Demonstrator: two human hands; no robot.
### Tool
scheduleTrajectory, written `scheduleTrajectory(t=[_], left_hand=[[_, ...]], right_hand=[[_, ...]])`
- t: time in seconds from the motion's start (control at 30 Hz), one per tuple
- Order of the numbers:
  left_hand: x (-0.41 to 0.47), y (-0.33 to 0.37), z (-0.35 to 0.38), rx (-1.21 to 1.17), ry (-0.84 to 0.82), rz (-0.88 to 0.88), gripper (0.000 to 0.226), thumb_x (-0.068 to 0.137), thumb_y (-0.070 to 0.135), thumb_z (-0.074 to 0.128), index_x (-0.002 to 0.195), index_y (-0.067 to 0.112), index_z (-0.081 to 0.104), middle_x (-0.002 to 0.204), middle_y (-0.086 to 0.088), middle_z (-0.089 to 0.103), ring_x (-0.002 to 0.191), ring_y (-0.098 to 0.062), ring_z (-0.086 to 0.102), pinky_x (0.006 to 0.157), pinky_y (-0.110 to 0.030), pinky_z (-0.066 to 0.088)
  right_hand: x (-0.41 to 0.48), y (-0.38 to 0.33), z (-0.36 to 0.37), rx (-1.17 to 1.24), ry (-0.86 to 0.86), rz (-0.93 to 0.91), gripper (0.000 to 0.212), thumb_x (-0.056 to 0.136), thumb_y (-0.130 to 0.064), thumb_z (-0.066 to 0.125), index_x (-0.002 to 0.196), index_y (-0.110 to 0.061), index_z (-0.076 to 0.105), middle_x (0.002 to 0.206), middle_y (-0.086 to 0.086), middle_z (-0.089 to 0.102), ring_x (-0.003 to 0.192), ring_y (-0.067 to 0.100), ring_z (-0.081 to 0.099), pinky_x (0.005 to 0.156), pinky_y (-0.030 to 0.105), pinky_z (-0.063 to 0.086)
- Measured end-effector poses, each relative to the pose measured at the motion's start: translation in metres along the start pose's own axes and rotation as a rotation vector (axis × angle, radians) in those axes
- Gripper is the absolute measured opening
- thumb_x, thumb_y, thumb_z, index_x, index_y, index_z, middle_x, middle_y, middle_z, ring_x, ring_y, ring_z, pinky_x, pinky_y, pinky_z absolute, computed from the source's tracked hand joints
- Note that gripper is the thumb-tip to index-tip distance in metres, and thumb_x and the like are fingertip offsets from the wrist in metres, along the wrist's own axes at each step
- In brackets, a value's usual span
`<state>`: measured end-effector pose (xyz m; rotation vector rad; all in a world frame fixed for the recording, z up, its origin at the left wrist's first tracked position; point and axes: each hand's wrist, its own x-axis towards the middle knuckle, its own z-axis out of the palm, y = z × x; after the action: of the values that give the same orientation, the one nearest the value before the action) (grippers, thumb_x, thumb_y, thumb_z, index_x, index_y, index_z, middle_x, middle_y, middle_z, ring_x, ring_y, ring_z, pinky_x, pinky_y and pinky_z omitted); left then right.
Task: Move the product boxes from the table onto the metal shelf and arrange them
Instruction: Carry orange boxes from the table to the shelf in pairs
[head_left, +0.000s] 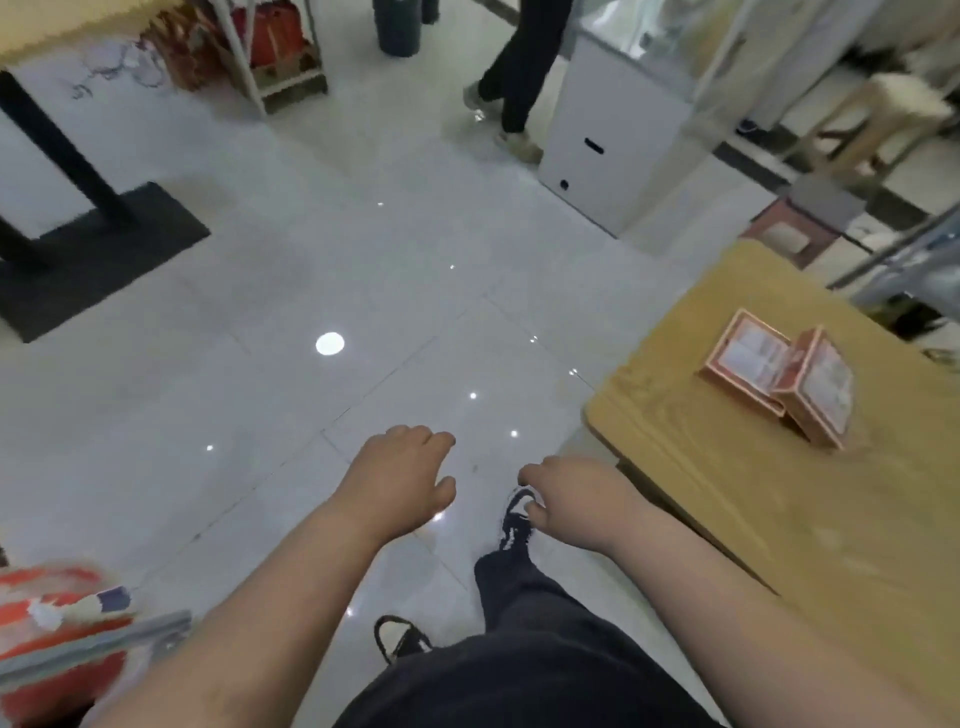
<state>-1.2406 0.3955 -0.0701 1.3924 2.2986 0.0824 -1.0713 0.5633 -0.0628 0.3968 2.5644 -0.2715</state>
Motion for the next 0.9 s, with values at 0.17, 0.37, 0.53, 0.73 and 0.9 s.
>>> scheduleTrajectory(t=[0.17, 0.37, 0.53, 0.73, 0.9], left_hand=[[0.032, 0.089, 0.006, 0.101, -0.04, 0.212, 0.052, 0.094, 0.046, 0.045, 0.142, 0.026, 0.045, 0.127, 0.003, 0.059, 0.115, -0.022, 0.053, 0.092, -0.036, 0.046], [0.064, 0.186, 0.02, 0.208, -0.069, 0.328, 0.052, 0.093, 0.045, 0.045, 0.142, 0.026, 0.045, 0.124, 0.002, 0.06, 0.112, -0.023, 0.054, 0.088, -0.036, 0.048], [0.086, 0.248, 0.032, 0.202, -0.074, 0.264, 0.05, 0.094, 0.043, 0.047, 0.141, 0.026, 0.046, 0.125, 0.004, 0.06, 0.113, -0.022, 0.054, 0.087, -0.035, 0.047], [0.121, 0.295, 0.044, 0.171, -0.071, 0.172, 0.049, 0.094, 0.041, 0.049, 0.141, 0.027, 0.047, 0.128, 0.005, 0.059, 0.115, -0.021, 0.054, 0.086, -0.034, 0.048], [0.153, 0.311, 0.051, 0.191, -0.125, 0.156, 0.052, 0.094, 0.041, 0.049, 0.143, 0.027, 0.043, 0.13, 0.003, 0.057, 0.116, -0.021, 0.054, 0.087, -0.036, 0.05]], right_hand=[[-0.077, 0.059, 0.03, 0.178, 0.06, 0.229, 0.043, 0.102, -0.038, 0.042, 0.142, -0.022, 0.049, 0.127, 0.003, 0.062, 0.11, 0.023, 0.06, 0.077, 0.034, 0.049], [-0.139, 0.142, 0.071, 0.338, 0.118, 0.422, 0.036, 0.098, -0.04, 0.046, 0.129, -0.026, 0.057, 0.12, 0.001, 0.064, 0.102, 0.025, 0.062, 0.068, 0.034, 0.046], [-0.172, 0.213, 0.088, 0.364, 0.13, 0.442, 0.041, 0.098, -0.04, 0.046, 0.135, -0.025, 0.055, 0.126, 0.003, 0.062, 0.112, 0.027, 0.06, 0.077, 0.037, 0.051], [-0.188, 0.29, 0.101, 0.414, 0.151, 0.46, 0.043, 0.097, -0.038, 0.047, 0.137, -0.026, 0.054, 0.129, 0.004, 0.06, 0.117, 0.028, 0.057, 0.087, 0.039, 0.052], [-0.181, 0.336, 0.104, 0.496, 0.216, 0.488, 0.047, 0.094, -0.033, 0.051, 0.141, -0.025, 0.05, 0.132, 0.003, 0.053, 0.124, 0.028, 0.05, 0.093, 0.039, 0.05]])
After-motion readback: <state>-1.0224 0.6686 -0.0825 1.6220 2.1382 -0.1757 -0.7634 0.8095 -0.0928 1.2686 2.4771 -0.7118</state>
